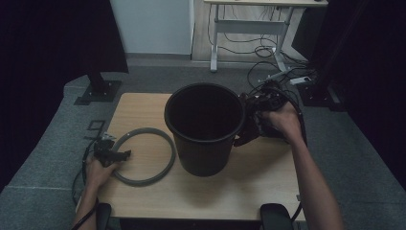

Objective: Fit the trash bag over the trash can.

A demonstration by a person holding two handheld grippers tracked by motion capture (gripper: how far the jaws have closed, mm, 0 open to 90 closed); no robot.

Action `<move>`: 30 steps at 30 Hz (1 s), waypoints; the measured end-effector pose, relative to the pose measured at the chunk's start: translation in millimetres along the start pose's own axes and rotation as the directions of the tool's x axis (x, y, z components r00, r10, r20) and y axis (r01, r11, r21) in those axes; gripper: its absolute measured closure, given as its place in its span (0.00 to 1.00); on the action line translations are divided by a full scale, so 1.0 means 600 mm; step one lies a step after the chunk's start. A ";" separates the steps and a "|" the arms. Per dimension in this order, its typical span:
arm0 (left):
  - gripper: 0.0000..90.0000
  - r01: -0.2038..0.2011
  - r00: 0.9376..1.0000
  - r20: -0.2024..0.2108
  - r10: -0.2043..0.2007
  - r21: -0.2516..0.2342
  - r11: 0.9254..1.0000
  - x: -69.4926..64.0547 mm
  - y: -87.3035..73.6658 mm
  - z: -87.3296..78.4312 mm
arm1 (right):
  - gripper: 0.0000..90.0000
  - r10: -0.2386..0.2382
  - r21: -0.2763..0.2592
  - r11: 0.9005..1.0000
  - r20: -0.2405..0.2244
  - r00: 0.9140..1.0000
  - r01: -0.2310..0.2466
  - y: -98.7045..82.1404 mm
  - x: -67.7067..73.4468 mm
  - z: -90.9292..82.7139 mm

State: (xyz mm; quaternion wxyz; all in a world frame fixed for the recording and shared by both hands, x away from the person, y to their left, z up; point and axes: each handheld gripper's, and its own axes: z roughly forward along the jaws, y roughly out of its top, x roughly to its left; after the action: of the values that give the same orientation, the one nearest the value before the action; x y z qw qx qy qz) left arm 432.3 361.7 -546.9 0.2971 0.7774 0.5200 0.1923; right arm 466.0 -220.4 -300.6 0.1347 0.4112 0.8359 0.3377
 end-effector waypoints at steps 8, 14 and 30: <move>0.00 0.000 1.000 0.000 0.000 0.000 1.000 0.000 0.000 0.000 | 0.97 -0.033 0.005 0.999 0.002 0.999 0.033 0.039 0.017 -0.010; 0.00 0.000 1.000 0.000 0.000 0.000 1.000 0.000 0.000 0.000 | 0.97 -0.056 -0.004 0.998 0.002 0.998 0.056 0.063 0.033 -0.016; 0.00 0.000 1.000 0.000 0.000 0.000 1.000 0.000 0.000 0.000 | 0.97 -0.124 -0.041 0.992 -0.102 0.987 0.120 0.127 0.104 -0.014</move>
State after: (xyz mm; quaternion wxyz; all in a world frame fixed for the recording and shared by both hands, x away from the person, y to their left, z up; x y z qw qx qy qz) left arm 432.3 361.7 -546.9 0.2971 0.7774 0.5200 0.1924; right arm 468.6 -142.6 -239.9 0.1184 0.3385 0.8594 0.3644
